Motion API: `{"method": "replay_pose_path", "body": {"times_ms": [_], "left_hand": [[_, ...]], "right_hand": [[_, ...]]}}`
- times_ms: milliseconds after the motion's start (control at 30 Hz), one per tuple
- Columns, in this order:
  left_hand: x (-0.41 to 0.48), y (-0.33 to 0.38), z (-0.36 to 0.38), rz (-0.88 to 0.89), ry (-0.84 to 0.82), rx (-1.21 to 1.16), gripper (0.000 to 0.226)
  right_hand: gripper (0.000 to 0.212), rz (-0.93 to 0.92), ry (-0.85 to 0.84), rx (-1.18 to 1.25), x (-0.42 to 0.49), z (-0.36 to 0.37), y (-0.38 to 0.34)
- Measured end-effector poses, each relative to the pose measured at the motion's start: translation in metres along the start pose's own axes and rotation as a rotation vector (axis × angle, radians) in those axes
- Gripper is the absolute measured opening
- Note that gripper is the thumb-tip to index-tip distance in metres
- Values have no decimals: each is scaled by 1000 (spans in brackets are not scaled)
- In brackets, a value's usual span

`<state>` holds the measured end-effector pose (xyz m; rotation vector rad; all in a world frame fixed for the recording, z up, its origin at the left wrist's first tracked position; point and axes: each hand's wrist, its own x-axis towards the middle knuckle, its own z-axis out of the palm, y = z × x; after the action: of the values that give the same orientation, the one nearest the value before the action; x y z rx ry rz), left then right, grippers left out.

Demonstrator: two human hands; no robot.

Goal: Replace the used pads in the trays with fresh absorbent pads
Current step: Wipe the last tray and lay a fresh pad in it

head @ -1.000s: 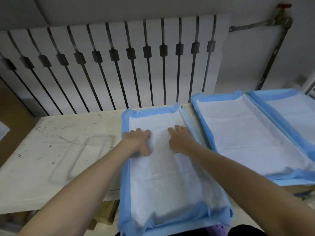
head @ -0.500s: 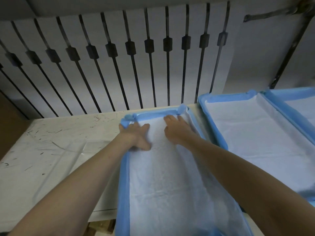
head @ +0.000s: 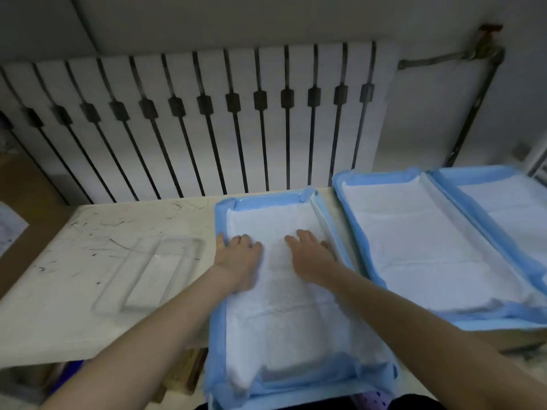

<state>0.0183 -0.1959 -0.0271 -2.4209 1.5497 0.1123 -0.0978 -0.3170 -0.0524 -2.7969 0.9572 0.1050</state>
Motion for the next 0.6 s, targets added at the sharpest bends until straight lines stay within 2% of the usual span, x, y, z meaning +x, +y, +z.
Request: {"method": "replay_pose_path", "body": {"times_ms": [100, 200, 300, 400, 467, 600], "left_hand": [[-45, 23, -1, 70, -60, -1, 52], [-86, 35, -2, 68, -115, 35, 60], [-117, 39, 4, 49, -181, 132, 79], [-131, 36, 10, -7, -317, 157, 95], [-134, 34, 11, -34, -379, 150, 95], [-137, 37, 5, -73, -384, 128, 89]], "right_hand": [[56, -74, -64, 18, -47, 6, -7], [53, -122, -130, 43, -93, 14, -7], [54, -70, -147, 0, -131, 23, 0], [50, 22, -149, -34, -157, 24, 10], [40, 47, -155, -33, -171, 17, 11], [27, 42, -93, -171, -192, -6, 2]]}}
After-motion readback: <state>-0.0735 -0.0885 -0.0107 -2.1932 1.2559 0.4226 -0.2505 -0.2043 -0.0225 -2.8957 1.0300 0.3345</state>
